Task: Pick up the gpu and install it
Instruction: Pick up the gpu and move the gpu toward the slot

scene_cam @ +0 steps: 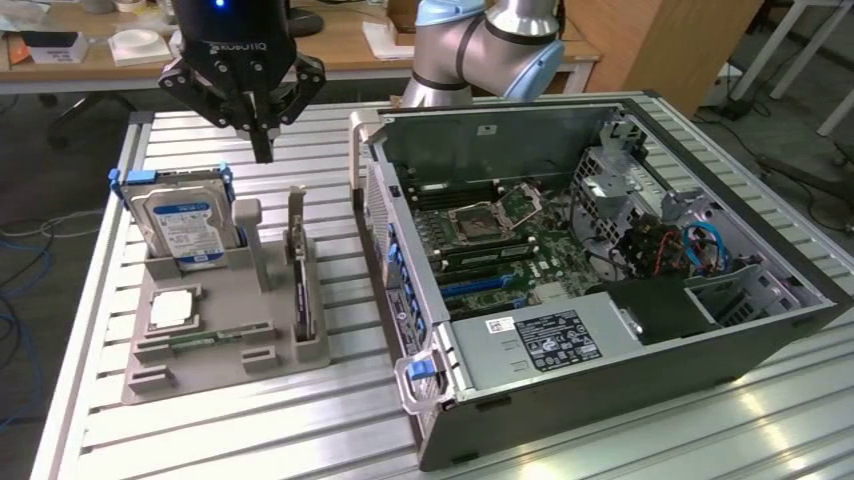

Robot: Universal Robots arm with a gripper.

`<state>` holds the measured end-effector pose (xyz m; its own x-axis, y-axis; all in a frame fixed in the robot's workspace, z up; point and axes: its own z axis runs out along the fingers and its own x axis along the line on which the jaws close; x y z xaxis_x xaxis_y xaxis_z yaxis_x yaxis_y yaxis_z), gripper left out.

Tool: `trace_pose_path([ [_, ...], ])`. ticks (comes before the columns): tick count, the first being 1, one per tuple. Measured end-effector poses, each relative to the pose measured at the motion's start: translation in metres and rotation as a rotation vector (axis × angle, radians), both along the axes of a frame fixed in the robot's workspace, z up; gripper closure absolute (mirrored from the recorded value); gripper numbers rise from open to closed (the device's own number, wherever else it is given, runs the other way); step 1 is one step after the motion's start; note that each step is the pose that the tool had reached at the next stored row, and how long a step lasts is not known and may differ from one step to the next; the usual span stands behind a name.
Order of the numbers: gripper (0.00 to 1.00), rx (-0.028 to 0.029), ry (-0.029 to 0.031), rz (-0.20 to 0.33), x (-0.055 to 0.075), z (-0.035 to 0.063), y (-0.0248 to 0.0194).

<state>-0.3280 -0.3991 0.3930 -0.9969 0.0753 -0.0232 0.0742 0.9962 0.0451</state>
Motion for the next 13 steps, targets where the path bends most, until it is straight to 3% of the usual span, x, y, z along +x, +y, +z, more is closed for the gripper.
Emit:
trace_pose_path([
  [2,0.89,0.0000,-0.0001,0.000,0.0000,0.0000,0.0000],
  [11,0.47,-0.0004,0.0001,0.012,-0.0002,-0.0011,-0.0002],
  [13,0.47,-0.0006,0.0024,0.040,-0.0002,-0.0036,-0.0002],
])
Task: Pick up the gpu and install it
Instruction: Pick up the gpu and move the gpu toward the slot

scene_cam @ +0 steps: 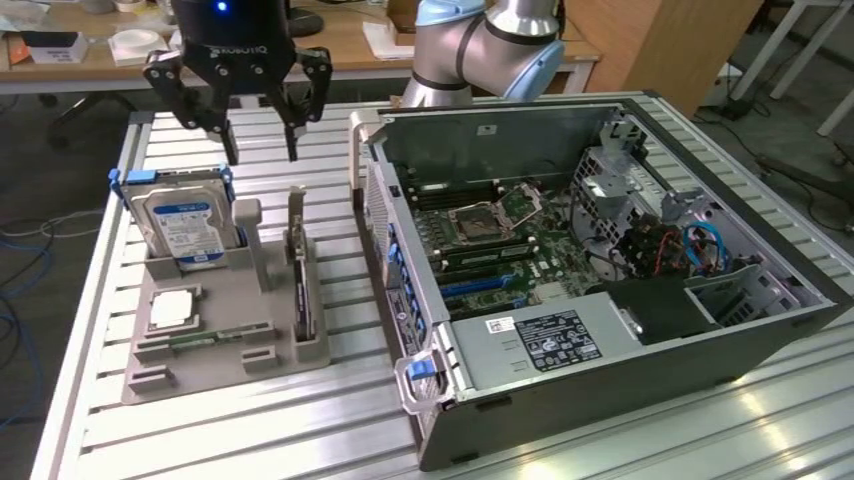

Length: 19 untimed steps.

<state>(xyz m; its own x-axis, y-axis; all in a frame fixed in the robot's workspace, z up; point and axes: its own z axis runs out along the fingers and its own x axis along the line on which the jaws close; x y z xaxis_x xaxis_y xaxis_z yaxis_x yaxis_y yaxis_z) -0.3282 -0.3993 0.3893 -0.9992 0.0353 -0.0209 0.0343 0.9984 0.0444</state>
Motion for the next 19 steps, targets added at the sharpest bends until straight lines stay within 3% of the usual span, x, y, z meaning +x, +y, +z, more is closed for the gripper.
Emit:
trace_pose_path([
  [1,0.41,-0.0006,0.0010,0.011,0.000,-0.0016,0.0000],
  [3,0.41,-0.0006,0.0012,0.025,0.000,-0.0052,-0.0010],
  [8,0.41,-0.0006,0.0013,0.026,0.000,-0.0144,-0.0201],
  [19,0.41,-0.0006,0.0013,0.035,0.001,-0.0345,-0.0235],
])
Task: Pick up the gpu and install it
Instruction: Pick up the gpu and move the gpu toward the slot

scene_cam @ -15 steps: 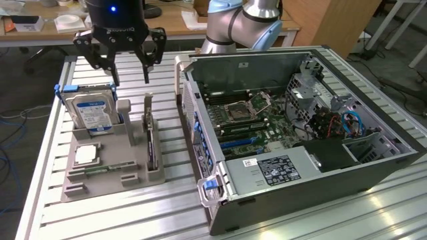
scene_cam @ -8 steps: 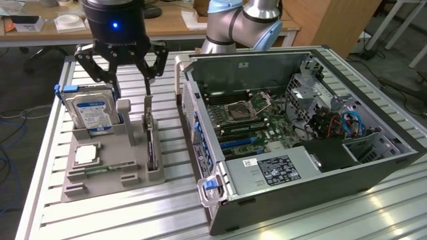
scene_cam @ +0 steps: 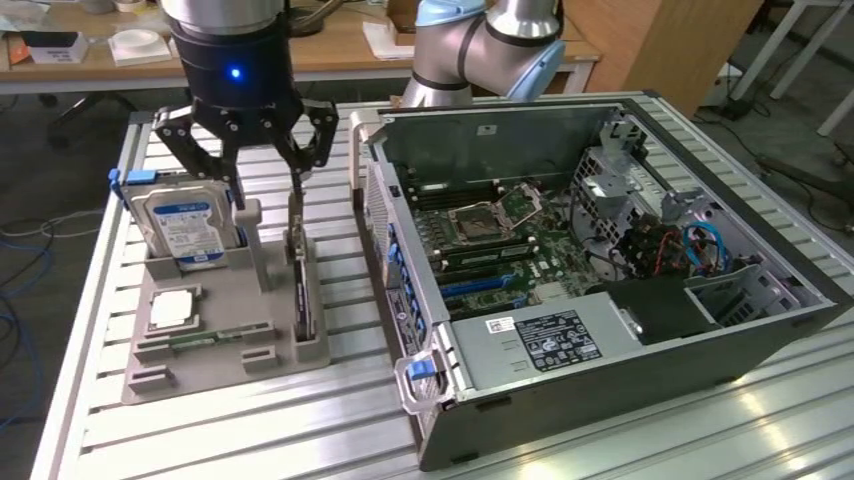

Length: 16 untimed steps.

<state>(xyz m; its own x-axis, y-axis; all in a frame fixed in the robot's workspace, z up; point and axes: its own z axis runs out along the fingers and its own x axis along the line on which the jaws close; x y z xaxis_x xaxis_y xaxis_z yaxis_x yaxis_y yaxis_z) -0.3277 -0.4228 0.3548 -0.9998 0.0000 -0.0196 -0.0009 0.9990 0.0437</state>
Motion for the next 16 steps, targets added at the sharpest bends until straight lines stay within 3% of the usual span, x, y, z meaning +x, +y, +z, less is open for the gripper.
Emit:
trace_pose_path([
  [4,0.41,-0.0005,0.0003,0.044,0.000,-0.0071,-0.0001],
  [12,0.41,-0.0005,-0.0005,0.044,0.002,-0.0210,-0.0001],
  [16,0.41,-0.0013,-0.0072,0.043,0.003,-0.0258,-0.0001],
])
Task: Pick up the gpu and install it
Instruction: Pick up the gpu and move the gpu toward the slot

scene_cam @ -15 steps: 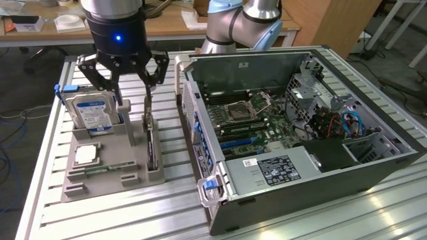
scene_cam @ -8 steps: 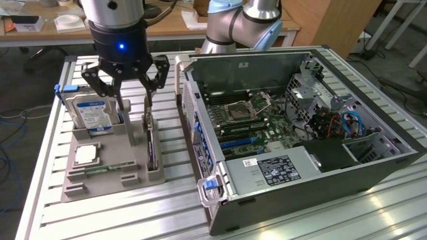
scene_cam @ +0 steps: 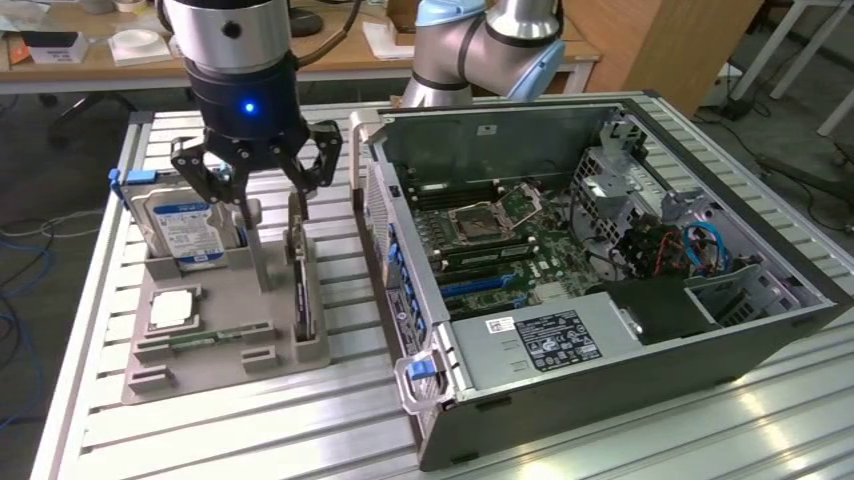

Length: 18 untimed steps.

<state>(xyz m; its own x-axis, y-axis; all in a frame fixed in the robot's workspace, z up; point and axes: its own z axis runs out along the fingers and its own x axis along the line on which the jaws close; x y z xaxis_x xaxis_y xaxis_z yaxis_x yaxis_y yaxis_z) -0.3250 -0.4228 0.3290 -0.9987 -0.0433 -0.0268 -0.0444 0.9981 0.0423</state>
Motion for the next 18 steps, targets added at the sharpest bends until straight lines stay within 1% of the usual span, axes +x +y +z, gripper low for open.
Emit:
trace_pose_path([
  [5,0.41,0.0001,-0.0008,-0.001,0.001,-0.0092,0.0000],
  [18,0.41,0.0000,-0.0024,-0.012,0.002,-0.0328,-0.0017],
])
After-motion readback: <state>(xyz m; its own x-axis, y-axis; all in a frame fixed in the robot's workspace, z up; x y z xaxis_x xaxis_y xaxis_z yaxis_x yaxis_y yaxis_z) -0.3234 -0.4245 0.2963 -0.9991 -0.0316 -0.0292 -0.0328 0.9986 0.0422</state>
